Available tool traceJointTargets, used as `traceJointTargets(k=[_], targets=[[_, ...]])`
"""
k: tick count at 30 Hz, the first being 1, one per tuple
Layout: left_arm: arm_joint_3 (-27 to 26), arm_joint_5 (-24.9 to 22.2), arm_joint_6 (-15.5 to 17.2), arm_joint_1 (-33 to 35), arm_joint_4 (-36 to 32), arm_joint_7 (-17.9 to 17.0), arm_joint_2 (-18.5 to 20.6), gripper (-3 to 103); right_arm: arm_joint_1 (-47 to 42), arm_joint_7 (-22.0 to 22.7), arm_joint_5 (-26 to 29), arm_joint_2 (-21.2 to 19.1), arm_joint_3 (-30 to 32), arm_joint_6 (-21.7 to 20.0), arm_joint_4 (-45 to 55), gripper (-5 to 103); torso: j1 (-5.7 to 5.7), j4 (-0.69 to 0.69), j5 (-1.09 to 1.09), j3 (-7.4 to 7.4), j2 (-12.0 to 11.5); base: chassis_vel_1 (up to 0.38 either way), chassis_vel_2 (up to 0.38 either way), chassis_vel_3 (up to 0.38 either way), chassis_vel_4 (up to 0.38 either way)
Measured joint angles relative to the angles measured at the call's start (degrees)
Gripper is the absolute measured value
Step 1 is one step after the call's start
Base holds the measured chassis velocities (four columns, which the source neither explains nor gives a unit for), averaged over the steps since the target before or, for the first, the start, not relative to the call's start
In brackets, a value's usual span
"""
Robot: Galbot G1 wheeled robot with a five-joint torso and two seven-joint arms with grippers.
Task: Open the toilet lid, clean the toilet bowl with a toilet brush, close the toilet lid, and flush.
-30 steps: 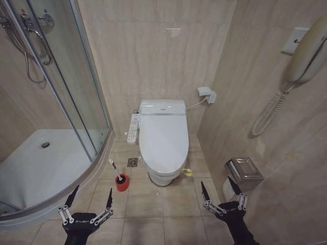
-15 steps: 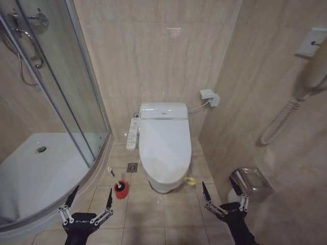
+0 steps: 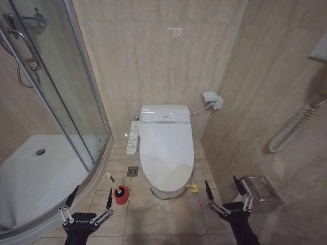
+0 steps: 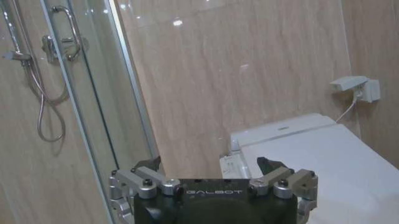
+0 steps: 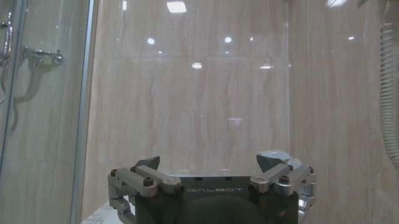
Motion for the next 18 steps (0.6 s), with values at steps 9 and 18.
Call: traceJointTargets(k=[9, 18], targets=[[0.0, 0.0, 0.0, 0.0, 0.0, 0.0, 0.0, 100, 1.1, 1.7, -0.9, 0.0, -0.2, -1.1, -0.2, 100, 0.06, 0.03, 0.0, 0.03, 0.0, -0.032, 0.038, 0.036, -0.041], [0.0, 0.0, 0.0, 0.0, 0.0, 0.0, 0.0, 100, 2.7, 7.5, -6.9, -1.0, 0.1, -6.4, -0.6, 100, 0.03, 0.01, 0.0, 0.02, 0.0, -0.026, 0.018, 0.011, -0.03]])
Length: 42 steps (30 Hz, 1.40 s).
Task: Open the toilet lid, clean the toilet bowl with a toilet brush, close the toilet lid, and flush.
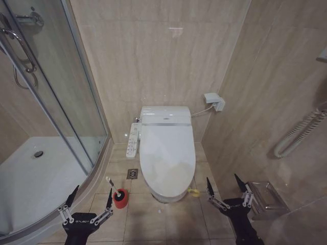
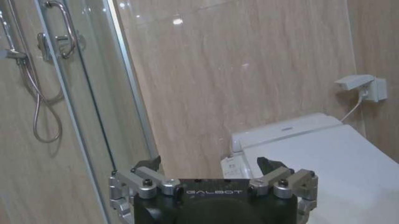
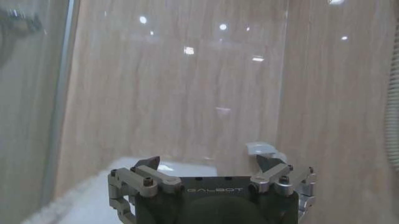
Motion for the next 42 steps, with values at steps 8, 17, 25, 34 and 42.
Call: traceJointTargets(k=[8, 17, 25, 34, 42], targets=[[0.0, 0.0, 0.0, 0.0, 0.0, 0.0, 0.0, 100, 2.3, 2.1, -2.4, -0.9, -0.6, -2.9, -3.2, 100, 0.01, 0.01, 0.0, 0.0, 0.0, 0.0, 0.0, 0.0, 0.0], [0.0, 0.0, 0.0, 0.0, 0.0, 0.0, 0.0, 100, 5.5, 0.9, 0.0, -2.8, -0.9, -3.8, -9.6, 100, 0.01, 0.0, 0.01, 0.0, 0.0, 0.0, 0.0, 0.0, 0.0], [0.0, 0.0, 0.0, 0.0, 0.0, 0.0, 0.0, 100, 7.9, -0.1, 1.6, -4.9, -1.3, -3.8, -15.1, 100, 0.01, 0.0, 0.01, 0.0, 0.0, 0.0, 0.0, 0.0, 0.0], [0.0, 0.0, 0.0, 0.0, 0.0, 0.0, 0.0, 100, 11.2, -0.8, 1.1, -5.6, -2.9, -3.9, -20.2, 100, 0.01, 0.0, 0.0, 0.0, 0.0, 0.0, 0.0, 0.0, 0.0], [0.0, 0.0, 0.0, 0.0, 0.0, 0.0, 0.0, 100, 16.5, -0.9, 0.5, -6.0, -5.1, -4.0, -27.1, 100, 0.01, 0.01, 0.0, 0.0, 0.0, 0.0, 0.0, 0.0, 0.0]])
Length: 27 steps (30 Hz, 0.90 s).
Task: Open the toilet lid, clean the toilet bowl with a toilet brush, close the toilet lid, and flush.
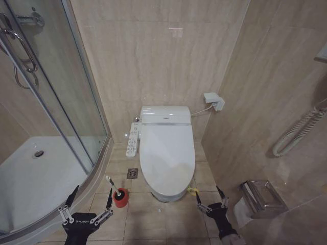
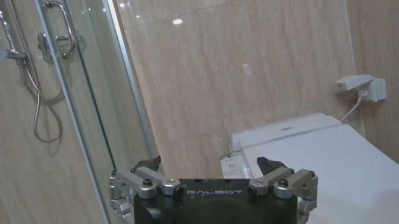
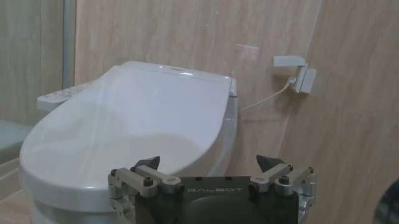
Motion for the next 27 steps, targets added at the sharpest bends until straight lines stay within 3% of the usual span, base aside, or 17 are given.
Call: traceJointTargets(k=[27], targets=[[0.0, 0.0, 0.0, 0.0, 0.0, 0.0, 0.0, 100, 9.9, -0.4, -4.8, 1.2, -1.9, 0.8, -15.2, 100, 0.0, -0.01, 0.0, 0.0, 0.0, 0.0, 0.0, 0.0, 0.0]])
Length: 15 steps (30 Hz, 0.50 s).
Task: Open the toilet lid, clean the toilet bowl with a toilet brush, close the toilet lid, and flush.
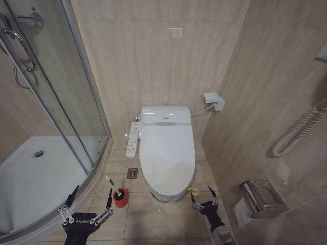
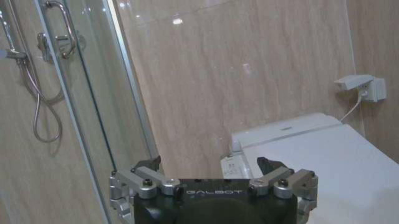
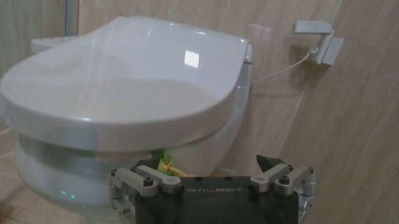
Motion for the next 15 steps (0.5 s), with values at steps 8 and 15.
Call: traceJointTargets(k=[8, 15], targets=[[0.0, 0.0, 0.0, 0.0, 0.0, 0.0, 0.0, 100, 2.2, 0.2, -0.7, 0.4, -0.3, 0.6, -4.2, 100, 0.0, 0.0, 0.0, 0.0, 0.0, 0.0, 0.0, 0.0, 0.0], [0.0, 0.0, 0.0, 0.0, 0.0, 0.0, 0.0, 100, 5.4, 0.9, -1.5, 1.0, -0.5, 1.0, -8.7, 100, 0.0, 0.0, 0.0, 0.0, 0.0, 0.0, 0.0, 0.0, 0.0]])
